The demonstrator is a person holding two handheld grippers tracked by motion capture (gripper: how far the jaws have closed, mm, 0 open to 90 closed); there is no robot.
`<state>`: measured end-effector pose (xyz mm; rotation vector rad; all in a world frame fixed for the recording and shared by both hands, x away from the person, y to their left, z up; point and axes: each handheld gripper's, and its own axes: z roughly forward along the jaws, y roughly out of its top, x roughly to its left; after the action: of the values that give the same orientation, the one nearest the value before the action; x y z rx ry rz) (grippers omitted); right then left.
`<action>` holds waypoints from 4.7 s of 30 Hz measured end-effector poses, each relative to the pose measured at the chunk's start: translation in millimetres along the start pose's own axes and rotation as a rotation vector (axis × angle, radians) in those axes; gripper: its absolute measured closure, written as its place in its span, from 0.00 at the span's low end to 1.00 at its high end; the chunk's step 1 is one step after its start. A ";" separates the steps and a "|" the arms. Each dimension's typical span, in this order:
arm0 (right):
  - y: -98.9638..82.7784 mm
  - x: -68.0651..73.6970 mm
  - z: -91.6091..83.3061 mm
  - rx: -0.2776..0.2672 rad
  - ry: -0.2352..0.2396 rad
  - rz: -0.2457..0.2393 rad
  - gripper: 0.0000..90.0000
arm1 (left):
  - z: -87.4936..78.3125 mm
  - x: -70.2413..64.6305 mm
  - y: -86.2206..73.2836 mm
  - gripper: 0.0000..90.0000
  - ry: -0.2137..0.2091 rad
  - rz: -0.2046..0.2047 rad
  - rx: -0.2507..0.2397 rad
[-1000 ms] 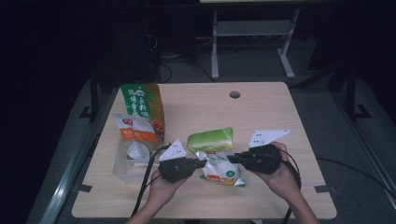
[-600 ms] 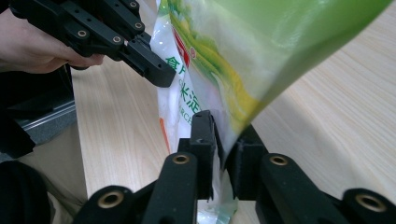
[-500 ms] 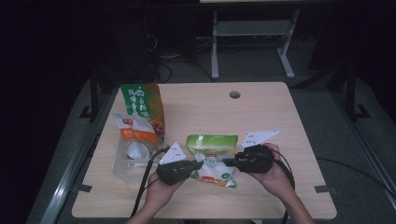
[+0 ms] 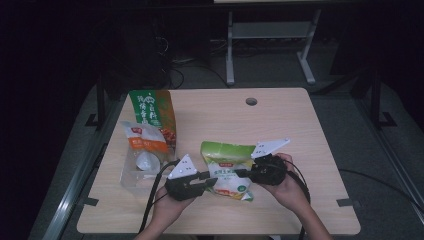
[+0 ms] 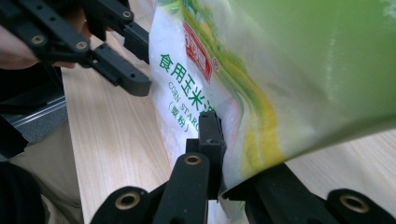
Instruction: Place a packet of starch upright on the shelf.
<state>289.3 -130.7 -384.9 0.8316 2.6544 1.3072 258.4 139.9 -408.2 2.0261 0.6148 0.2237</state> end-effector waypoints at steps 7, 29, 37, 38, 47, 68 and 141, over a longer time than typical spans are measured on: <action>6.3 1.3 -8.8 0.016 0.003 0.008 0.99 | -6.6 -4.9 -4.4 0.60 0.010 0.030 0.012; 55.8 -2.7 -28.9 -0.007 -0.067 -0.001 1.00 | -18.3 -33.5 -27.6 0.42 -0.025 0.094 0.050; 83.8 2.1 -23.0 -0.022 -0.030 -0.008 1.00 | -15.8 -47.2 -31.0 0.36 -0.052 0.145 0.076; 86.9 2.3 -21.5 -0.024 -0.027 -0.022 1.00 | -15.0 -48.4 -31.5 0.36 -0.058 0.150 0.075; 118.9 22.7 -9.0 -0.002 0.000 -0.080 1.00 | -13.0 -60.9 -36.0 0.34 -0.088 0.165 0.083; 174.6 66.7 37.1 -0.044 0.143 -0.176 1.00 | -12.7 -61.3 -45.0 0.33 -0.132 0.140 0.064; 141.8 67.5 167.7 -0.001 0.280 -0.098 0.99 | -18.8 -50.9 -50.3 0.31 -0.111 0.116 0.070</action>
<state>342.3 92.5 -373.4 0.5449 2.8592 1.4984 190.7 148.5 -436.8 2.1291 0.4416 0.1590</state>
